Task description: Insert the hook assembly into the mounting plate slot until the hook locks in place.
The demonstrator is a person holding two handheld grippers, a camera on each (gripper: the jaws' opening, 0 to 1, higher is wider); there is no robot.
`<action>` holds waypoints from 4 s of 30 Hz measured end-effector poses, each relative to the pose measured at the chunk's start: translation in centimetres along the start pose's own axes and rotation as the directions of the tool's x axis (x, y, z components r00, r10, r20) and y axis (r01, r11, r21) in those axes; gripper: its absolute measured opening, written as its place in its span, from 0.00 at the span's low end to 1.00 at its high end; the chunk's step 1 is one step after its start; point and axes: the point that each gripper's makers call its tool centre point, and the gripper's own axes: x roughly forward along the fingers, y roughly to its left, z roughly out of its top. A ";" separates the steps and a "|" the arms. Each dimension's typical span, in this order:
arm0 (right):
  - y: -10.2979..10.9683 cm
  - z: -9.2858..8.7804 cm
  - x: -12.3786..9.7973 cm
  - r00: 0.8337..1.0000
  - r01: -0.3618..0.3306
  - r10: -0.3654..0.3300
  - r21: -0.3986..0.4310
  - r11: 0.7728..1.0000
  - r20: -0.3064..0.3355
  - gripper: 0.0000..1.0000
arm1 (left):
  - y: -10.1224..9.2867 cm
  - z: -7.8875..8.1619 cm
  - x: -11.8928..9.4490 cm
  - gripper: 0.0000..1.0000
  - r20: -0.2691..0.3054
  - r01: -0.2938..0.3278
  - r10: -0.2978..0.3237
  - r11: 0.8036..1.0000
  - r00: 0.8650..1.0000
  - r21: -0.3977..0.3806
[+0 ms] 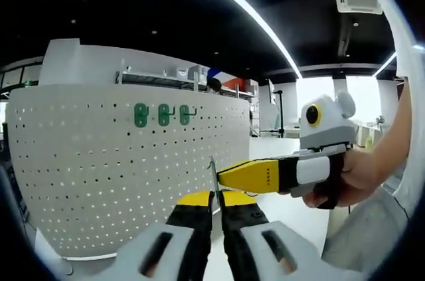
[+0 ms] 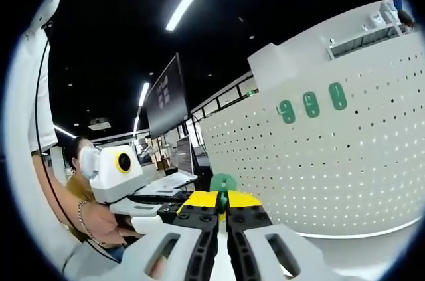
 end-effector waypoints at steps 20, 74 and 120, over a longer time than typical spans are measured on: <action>-0.5 0.0 -0.5 1.000 0.011 -0.011 0.026 1.000 0.002 0.00 | -0.6 -1.5 0.3 0.54 -0.064 0.022 -0.023 1.000 0.998 -0.015; -8.1 5.2 -2.3 0.967 0.254 -0.252 -0.152 0.955 0.029 0.00 | 0.6 -6.1 -2.5 0.78 -0.163 -0.054 0.042 0.996 0.986 -0.069; -17.8 12.4 -2.1 0.848 0.530 -0.507 -0.239 0.813 0.156 0.00 | 2.7 -4.8 -4.3 0.75 -0.116 -0.147 0.138 0.987 0.984 -0.069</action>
